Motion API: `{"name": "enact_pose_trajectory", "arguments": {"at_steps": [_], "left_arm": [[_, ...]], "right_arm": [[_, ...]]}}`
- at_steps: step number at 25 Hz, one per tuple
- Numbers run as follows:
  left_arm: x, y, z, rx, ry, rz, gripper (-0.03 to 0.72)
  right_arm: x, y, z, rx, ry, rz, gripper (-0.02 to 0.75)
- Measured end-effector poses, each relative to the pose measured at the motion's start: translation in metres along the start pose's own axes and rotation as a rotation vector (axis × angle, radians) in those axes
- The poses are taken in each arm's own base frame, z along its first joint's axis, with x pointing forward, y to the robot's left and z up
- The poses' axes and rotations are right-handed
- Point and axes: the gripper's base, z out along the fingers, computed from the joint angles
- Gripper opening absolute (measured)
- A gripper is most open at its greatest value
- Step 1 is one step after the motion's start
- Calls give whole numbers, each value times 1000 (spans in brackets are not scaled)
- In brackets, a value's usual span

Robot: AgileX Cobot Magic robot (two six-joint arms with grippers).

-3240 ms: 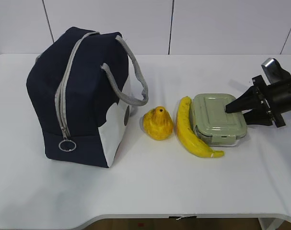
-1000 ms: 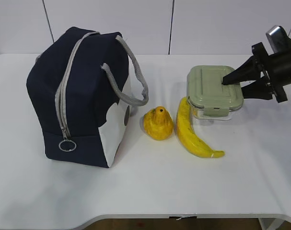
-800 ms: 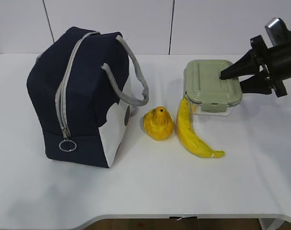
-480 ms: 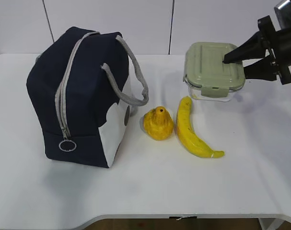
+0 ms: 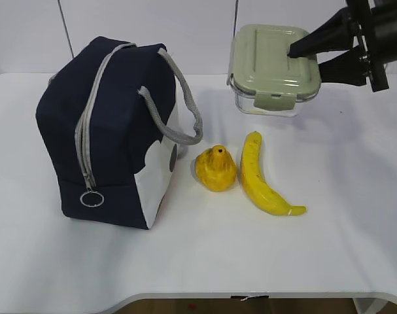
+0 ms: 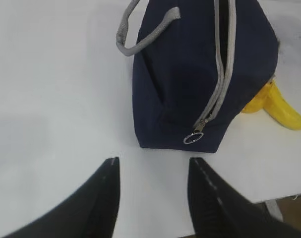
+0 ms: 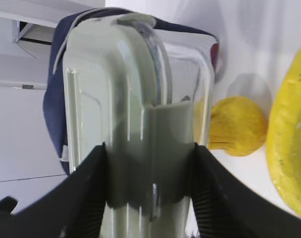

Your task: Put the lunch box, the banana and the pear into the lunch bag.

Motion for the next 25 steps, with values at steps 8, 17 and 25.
{"name": "enact_pose_trajectory", "arguments": {"at_steps": [8,17,25], "left_arm": [[-22,2,53,76,74,-42,363],[-79,-2,103,146,233,32,364],[-118,1,155,207,356,93,364]], "right_arm": [[6,28,12,-96,5,-5,375],[14,47,31,-163,45,-12,375],[23,62,46,-218,79,-16,375]]}}
